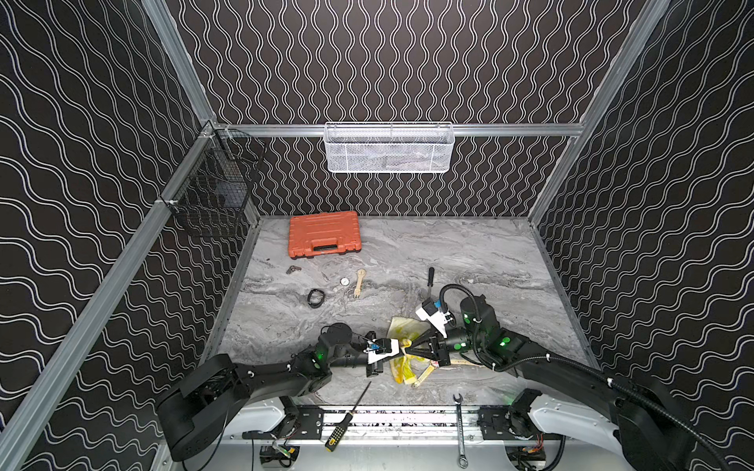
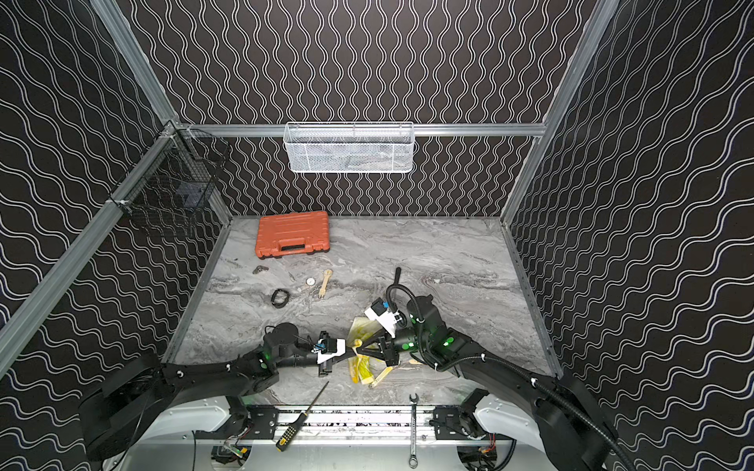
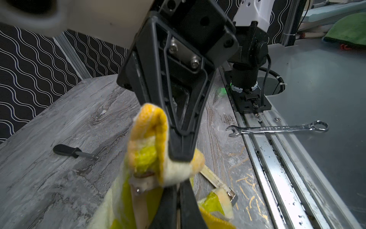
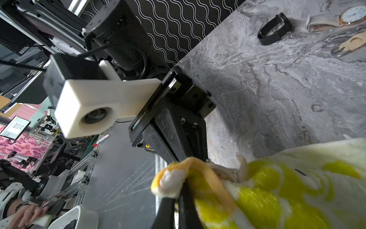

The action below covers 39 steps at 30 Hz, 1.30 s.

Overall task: Wipe the watch dial
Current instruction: Wipe the dirt from the watch dial.

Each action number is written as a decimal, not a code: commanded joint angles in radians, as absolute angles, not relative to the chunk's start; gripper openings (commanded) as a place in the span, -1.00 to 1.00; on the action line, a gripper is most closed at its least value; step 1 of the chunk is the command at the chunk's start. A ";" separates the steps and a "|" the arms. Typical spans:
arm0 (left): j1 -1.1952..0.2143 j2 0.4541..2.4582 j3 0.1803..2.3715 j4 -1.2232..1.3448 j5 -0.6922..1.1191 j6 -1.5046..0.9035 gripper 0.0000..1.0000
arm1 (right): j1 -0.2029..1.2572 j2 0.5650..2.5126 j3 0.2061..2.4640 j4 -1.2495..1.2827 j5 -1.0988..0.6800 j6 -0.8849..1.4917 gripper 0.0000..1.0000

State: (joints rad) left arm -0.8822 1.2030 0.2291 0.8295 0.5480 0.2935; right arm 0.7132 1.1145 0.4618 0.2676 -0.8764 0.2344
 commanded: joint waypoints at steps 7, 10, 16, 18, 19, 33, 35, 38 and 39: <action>-0.883 1.179 0.224 0.963 0.590 0.283 -1.00 | 0.689 1.157 0.432 0.503 -0.840 0.354 -1.00; -0.884 1.155 0.222 0.942 0.599 0.296 -1.00 | 0.640 1.142 0.433 0.534 -0.848 0.386 -1.00; -0.885 1.107 0.245 0.870 0.564 0.344 -1.00 | 0.611 1.192 0.504 0.407 -0.910 0.290 -1.00; -0.887 1.098 0.253 0.850 0.555 0.355 -1.00 | 0.638 1.196 0.504 0.439 -0.936 0.299 -1.00; -0.885 1.095 0.255 0.846 0.547 0.361 -1.00 | 0.658 1.188 0.508 0.427 -0.929 0.285 -1.00; -0.885 1.072 0.272 0.838 0.482 0.397 -1.00 | 0.735 0.990 0.529 0.212 -0.832 0.215 -1.00; -0.885 1.072 0.274 0.840 0.486 0.399 -1.00 | 0.733 0.988 0.540 0.178 -0.831 0.197 -1.00; -0.885 1.078 0.276 0.847 0.489 0.391 -1.00 | 0.736 1.014 0.532 0.194 -0.843 0.197 -1.00; -0.885 1.080 0.274 0.856 0.488 0.387 -1.00 | 0.739 1.029 0.533 0.199 -0.847 0.198 -1.00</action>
